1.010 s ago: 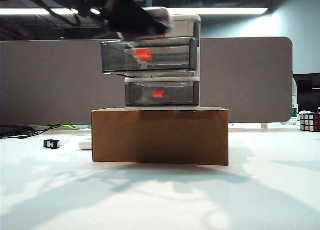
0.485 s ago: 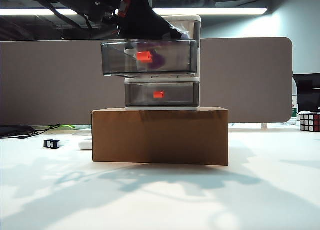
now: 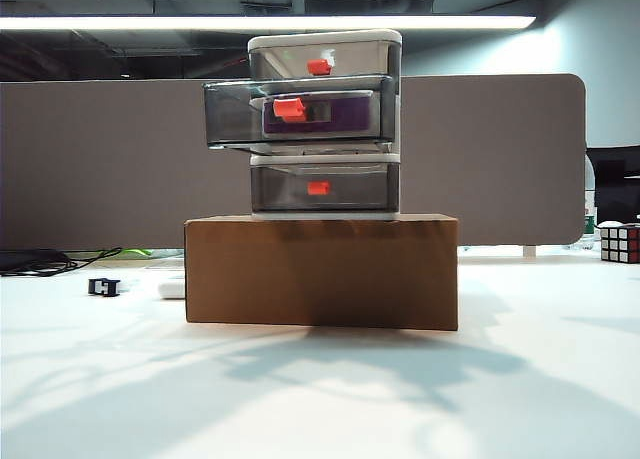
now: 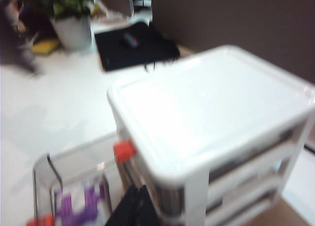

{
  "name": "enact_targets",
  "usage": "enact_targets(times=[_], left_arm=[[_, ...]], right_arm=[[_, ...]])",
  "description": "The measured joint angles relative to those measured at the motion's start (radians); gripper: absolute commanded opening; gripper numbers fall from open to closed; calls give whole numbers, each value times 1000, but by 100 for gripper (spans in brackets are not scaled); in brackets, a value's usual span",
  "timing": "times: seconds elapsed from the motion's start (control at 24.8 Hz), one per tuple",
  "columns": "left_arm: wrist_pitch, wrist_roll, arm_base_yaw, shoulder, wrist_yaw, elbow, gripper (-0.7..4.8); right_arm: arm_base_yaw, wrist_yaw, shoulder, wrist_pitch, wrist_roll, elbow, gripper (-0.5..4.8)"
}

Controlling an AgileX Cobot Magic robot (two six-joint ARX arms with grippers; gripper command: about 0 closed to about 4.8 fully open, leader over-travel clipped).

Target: Open the second layer of the drawer on the table, pick up a pack of napkins on the table and put it in, and finally close the drawer.

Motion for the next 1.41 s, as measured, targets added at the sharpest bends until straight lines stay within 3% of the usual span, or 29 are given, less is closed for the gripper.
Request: enact_targets(times=[0.04,0.08,0.12,0.24,0.36,0.65,0.97,1.21,1.41], left_arm=[[-40,-55,0,-25,-2,0,64],[-142,-147,0,-63,-3,-2,31],[-201,-180,0,-78,-4,-2,-6],[-407,-206,-1,-76,-4,-4,-6],[-466,-196,-1,-27,-5,-23,-6],[-294,-181,0,124,-10,-47,-6],[-50,-180,0,204,-182,-47,-6],[190,-183,0,304,-231,-48,-6],[118,-177,10,187,-214,-49,-6]], right_arm=[[0,0,1,27,14,0,-5],[1,-4,11,61,41,14,-5],[1,-8,29,71,58,40,-5],[3,-35,137,100,82,169,-5],[32,-46,257,95,84,277,-5],[51,-41,449,32,83,370,-5],[51,32,455,-66,-27,386,-5],[51,35,453,-72,-34,386,-5],[51,55,356,-166,-124,362,-5]])
